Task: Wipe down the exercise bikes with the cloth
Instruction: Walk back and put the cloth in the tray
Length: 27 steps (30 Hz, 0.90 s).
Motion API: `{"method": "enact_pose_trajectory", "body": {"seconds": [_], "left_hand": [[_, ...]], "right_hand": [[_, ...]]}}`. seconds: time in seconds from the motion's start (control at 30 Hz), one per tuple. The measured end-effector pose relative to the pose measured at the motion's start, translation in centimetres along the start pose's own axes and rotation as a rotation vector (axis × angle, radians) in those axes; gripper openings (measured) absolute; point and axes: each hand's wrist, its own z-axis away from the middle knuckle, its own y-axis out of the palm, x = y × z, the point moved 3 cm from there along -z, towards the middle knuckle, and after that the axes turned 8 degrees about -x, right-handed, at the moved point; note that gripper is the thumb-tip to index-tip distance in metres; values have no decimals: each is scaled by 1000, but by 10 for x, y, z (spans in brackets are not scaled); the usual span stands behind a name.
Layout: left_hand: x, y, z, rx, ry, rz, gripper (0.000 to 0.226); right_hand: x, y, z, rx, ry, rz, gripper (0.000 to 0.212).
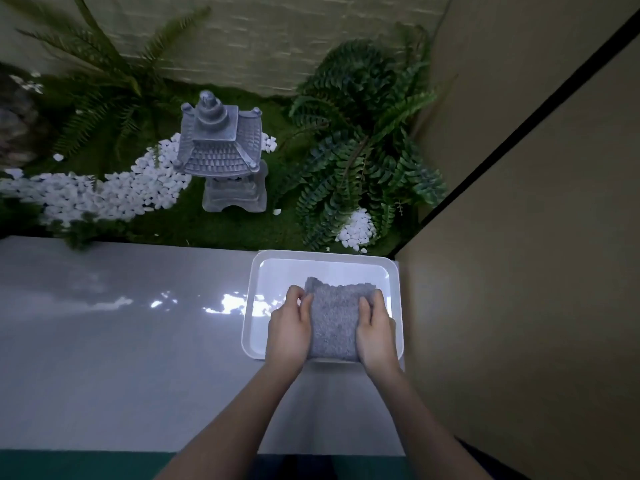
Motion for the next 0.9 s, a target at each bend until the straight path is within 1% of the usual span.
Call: {"method": "enact_pose_trajectory", "body": {"seconds": [0.17, 0.27, 0.33, 0.43, 0.5, 0.53, 0.57, 0.6, 0.63, 0.67, 0.73, 0.77, 0.8, 0.83, 0.9], "left_hand": [[38, 36, -35, -49, 45, -126, 20], [61, 62, -56, -20, 87, -185, 22], [79, 79, -67, 17, 72, -207, 22], [93, 92, -71, 38, 72, -273, 22], [96, 91, -71, 26, 76, -360, 21], [95, 87, -70, 2, 102, -430, 22], [95, 85, -71, -39, 179, -488, 26], [94, 83, -71, -72, 296, -549, 31], [94, 84, -71, -71, 429, -599, 37], [97, 86, -70, -25, 548, -659, 47], [111, 92, -71, 109, 738, -795, 67], [116, 93, -73, 168, 778, -849, 73], [119, 93, -74, 207, 797, -889, 77], [125, 94, -78, 236, 795, -925, 81], [123, 93, -79, 298, 756, -967, 85]], "right_hand": [[-40, 46, -38, 30, 1, 128, 16], [-66, 72, -58, 70, 10, 215, 15], [-82, 86, -69, 105, 15, 284, 22], [-95, 98, -81, 118, -59, 429, 28], [-97, 98, -84, 54, -114, 519, 26], [-96, 95, -82, -15, -151, 546, 25], [-95, 91, -79, -105, -220, 565, 25], [-96, 89, -76, -168, -325, 596, 28], [-97, 89, -73, -191, -453, 635, 33], [-100, 91, -71, -137, -572, 688, 38], [-114, 97, -70, 37, -775, 820, 47], [-119, 97, -71, 103, -803, 861, 52], [-123, 96, -72, 154, -785, 876, 58], [-129, 96, -75, 212, -741, 889, 62], [-128, 94, -75, 274, -691, 929, 68]]}}
